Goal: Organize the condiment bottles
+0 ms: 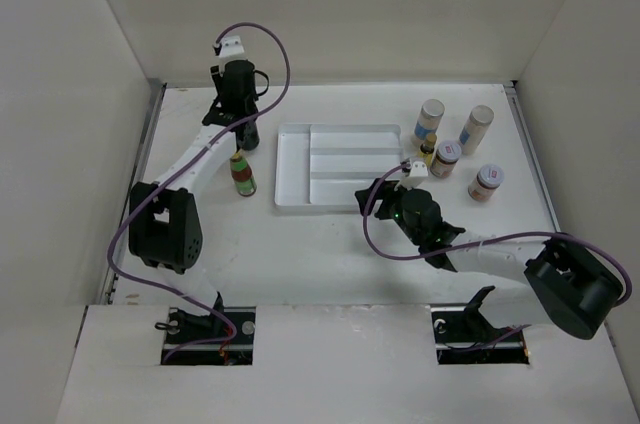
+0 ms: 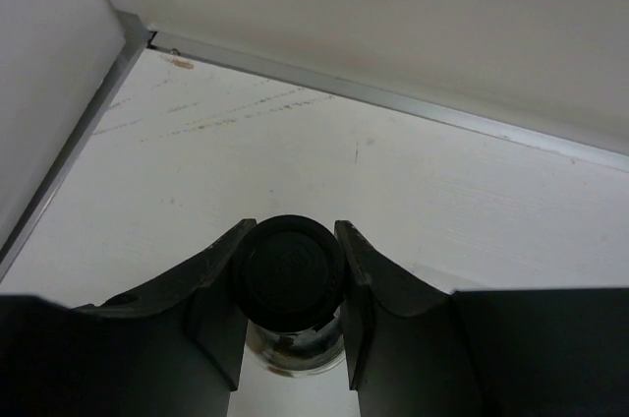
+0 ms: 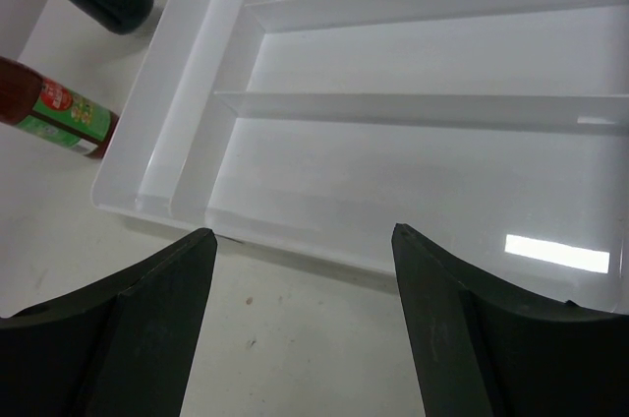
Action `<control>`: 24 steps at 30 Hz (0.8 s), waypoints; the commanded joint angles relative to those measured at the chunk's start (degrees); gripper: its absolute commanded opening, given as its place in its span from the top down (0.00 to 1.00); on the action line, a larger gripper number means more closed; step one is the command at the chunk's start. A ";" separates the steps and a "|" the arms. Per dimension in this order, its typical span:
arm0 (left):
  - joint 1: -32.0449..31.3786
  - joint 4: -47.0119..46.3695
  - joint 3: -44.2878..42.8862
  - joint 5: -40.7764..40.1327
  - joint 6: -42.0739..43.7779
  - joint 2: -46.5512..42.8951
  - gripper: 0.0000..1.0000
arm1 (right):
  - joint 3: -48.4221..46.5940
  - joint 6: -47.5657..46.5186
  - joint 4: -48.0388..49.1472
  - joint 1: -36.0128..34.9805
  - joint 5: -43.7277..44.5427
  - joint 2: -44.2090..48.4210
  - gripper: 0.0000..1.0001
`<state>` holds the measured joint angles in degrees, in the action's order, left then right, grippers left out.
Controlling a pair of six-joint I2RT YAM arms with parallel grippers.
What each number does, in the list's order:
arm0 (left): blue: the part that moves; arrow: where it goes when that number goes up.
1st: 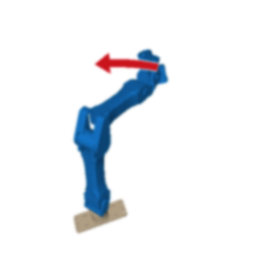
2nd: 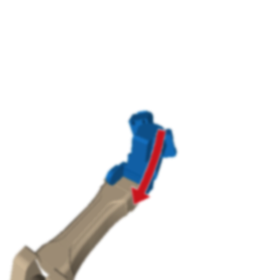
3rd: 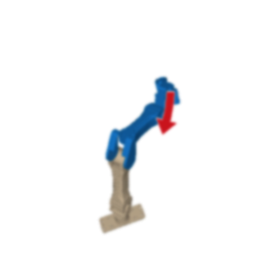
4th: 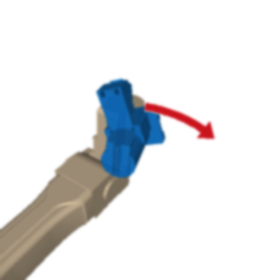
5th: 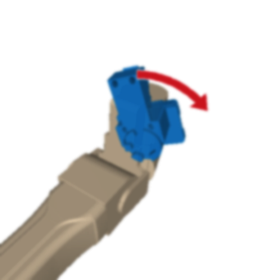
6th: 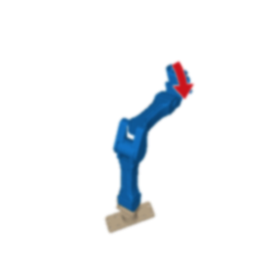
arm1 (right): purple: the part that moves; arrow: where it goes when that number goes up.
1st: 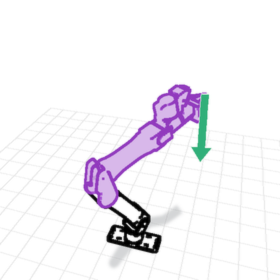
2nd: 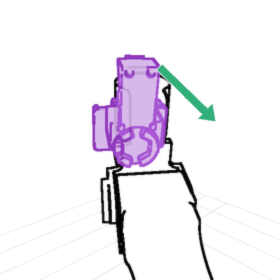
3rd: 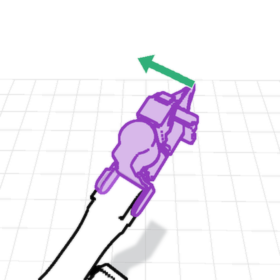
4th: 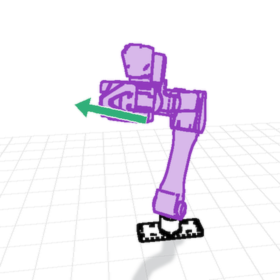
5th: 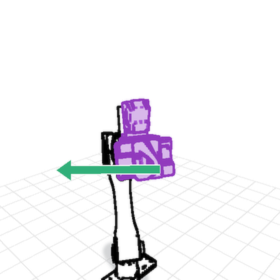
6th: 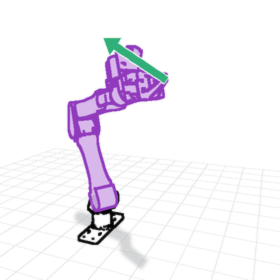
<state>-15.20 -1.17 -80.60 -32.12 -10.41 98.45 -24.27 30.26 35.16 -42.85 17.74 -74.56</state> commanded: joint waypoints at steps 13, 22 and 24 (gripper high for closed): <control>-9.88 -12.63 -6.76 -0.23 2.42 -8.20 0.83 | -1.48 0.94 3.95 -0.52 -1.30 -0.05 0.20; -12.44 -12.89 -8.00 0.48 2.33 -1.87 0.83 | -1.13 1.29 3.16 0.45 -1.83 1.00 0.20; -12.70 -13.33 -7.65 0.30 2.07 -0.55 0.83 | -1.13 0.94 3.34 0.44 -1.48 1.53 0.20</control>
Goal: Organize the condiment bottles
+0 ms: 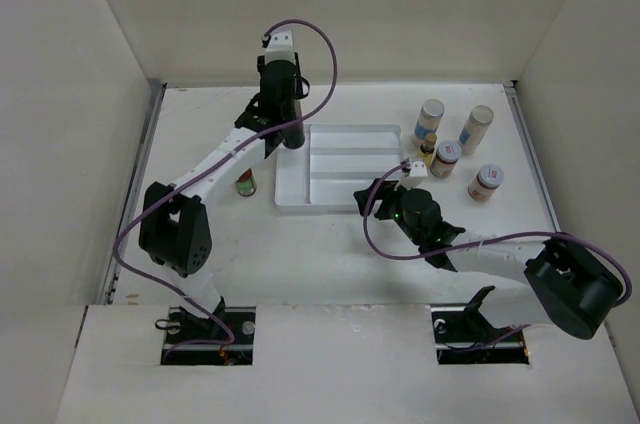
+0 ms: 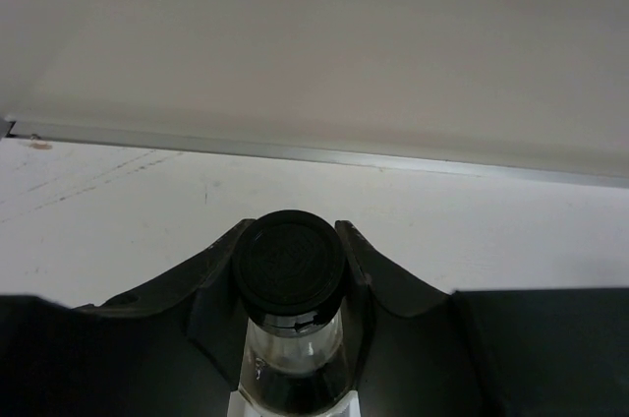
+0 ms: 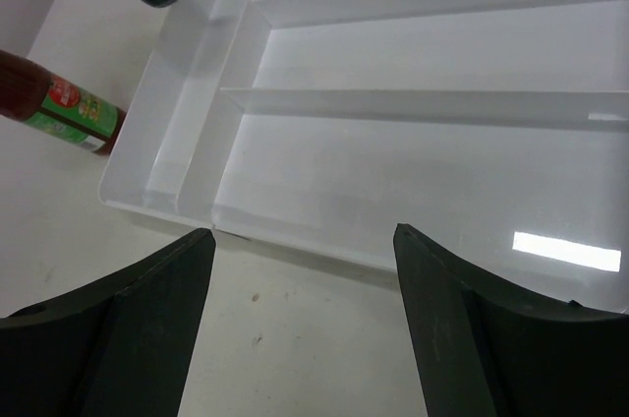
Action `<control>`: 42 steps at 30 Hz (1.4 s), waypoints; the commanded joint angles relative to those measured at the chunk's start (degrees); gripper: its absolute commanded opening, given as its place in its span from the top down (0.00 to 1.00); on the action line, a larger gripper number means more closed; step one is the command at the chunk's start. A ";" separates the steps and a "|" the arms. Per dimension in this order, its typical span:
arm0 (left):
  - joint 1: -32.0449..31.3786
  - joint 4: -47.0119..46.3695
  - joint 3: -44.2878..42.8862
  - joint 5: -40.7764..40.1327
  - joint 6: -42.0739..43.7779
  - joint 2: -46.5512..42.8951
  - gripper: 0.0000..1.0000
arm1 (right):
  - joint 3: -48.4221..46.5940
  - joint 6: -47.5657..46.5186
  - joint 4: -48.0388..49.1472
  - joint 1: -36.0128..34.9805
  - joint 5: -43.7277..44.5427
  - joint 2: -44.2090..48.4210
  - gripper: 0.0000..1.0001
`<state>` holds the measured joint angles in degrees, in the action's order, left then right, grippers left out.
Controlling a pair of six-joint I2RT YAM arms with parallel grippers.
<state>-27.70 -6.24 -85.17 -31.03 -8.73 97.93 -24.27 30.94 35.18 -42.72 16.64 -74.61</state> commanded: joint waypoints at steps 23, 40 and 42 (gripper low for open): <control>-2.13 -19.33 13.00 -2.99 -0.23 -5.19 0.11 | -1.92 0.88 3.23 0.31 -1.88 -1.15 0.15; 5.24 6.06 38.04 -6.07 -12.18 -34.47 0.13 | -1.65 1.49 3.84 0.75 -1.97 -1.41 0.11; 5.86 5.37 39.63 -4.93 -12.71 -33.95 0.17 | -1.92 1.41 3.58 0.75 -2.14 -1.50 0.11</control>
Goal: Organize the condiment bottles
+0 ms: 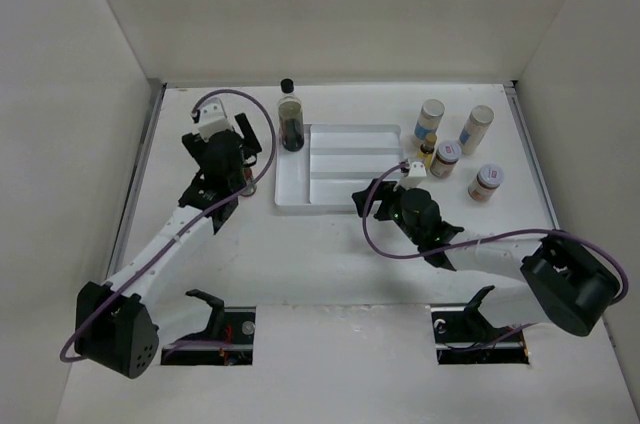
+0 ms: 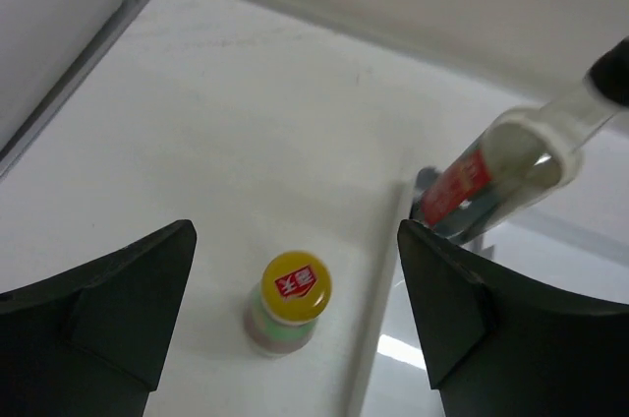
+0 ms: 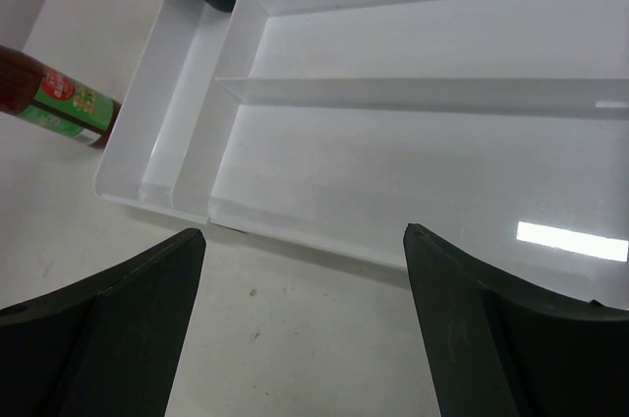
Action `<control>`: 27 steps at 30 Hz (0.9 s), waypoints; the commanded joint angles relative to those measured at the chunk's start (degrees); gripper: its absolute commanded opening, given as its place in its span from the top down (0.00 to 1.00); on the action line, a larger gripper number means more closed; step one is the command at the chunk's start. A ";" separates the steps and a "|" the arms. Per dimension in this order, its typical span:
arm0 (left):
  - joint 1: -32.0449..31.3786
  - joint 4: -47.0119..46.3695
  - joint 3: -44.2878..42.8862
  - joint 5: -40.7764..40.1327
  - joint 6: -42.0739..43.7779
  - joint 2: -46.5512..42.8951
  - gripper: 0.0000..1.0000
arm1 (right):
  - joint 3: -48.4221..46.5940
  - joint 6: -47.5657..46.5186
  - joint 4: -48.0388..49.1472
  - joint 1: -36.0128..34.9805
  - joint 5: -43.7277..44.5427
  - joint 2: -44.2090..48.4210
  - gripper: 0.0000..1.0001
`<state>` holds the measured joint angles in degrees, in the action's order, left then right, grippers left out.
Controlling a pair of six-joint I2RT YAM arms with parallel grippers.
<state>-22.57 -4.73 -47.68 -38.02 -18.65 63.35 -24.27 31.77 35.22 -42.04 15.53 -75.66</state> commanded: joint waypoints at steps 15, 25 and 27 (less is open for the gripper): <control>1.78 -1.51 2.51 0.50 -3.06 8.72 0.68 | -1.30 0.40 3.89 0.08 -0.94 1.12 0.09; -3.39 -0.98 -2.94 -3.73 0.55 -2.27 0.78 | -2.18 1.01 3.45 0.08 -2.08 -0.90 0.10; -5.85 -1.77 -4.43 -3.55 0.55 -1.66 0.78 | -1.83 0.49 4.06 0.08 -1.38 -0.02 0.09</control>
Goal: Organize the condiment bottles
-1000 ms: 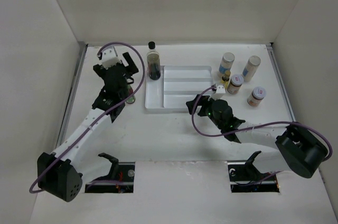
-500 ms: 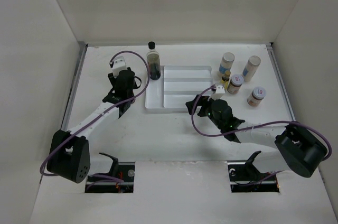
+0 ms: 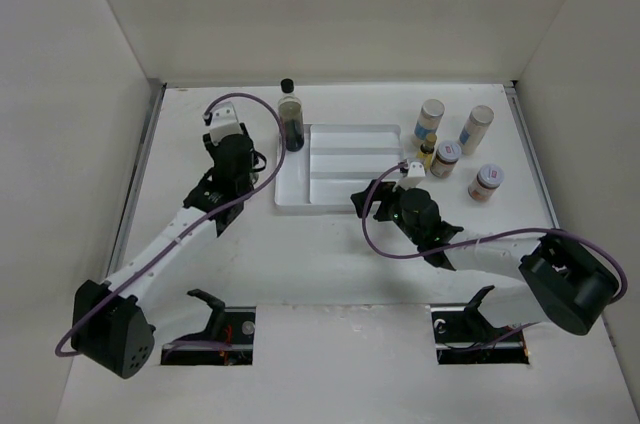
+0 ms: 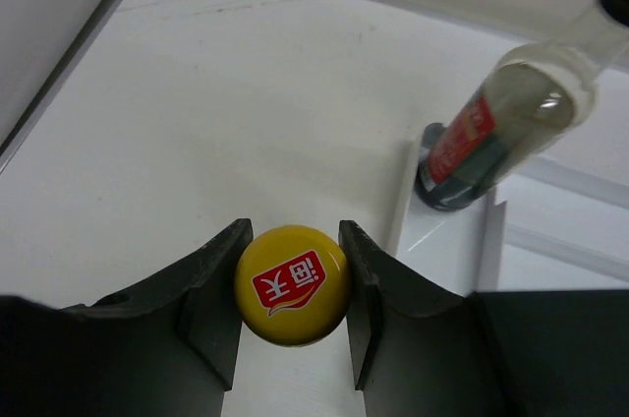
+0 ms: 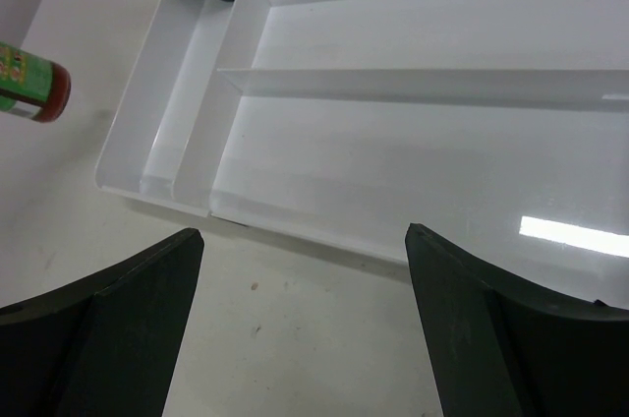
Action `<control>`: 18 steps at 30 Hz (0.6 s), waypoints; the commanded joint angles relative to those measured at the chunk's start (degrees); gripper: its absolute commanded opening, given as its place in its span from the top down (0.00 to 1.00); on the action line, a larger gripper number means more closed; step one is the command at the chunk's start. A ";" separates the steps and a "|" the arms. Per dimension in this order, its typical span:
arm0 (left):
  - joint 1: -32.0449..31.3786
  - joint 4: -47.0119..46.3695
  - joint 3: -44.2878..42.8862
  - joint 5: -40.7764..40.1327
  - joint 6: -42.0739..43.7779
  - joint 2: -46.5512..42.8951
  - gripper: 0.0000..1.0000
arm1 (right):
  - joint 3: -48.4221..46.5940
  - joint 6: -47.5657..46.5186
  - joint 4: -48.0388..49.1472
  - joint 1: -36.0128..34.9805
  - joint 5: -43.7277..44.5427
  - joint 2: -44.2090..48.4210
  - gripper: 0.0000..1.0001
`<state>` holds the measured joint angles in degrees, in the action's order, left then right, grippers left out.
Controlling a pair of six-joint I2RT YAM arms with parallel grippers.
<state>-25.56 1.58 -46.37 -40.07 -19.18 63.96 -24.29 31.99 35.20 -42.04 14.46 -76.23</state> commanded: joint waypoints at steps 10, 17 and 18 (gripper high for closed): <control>-9.46 -14.41 -12.34 2.28 0.99 10.03 0.78 | -1.72 0.71 3.83 0.08 -0.66 0.12 0.09; -9.64 -19.42 -15.59 4.30 1.69 18.11 0.79 | -1.81 0.62 3.65 0.08 -0.92 0.11 0.09; -9.55 -20.12 -16.03 4.83 2.04 19.26 0.79 | -1.81 0.53 3.65 -0.01 -0.92 0.46 0.09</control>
<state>-35.16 -7.16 -56.49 -35.97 -18.11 83.92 -24.29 31.99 35.42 -42.04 14.37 -76.20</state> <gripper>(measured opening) 0.363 0.909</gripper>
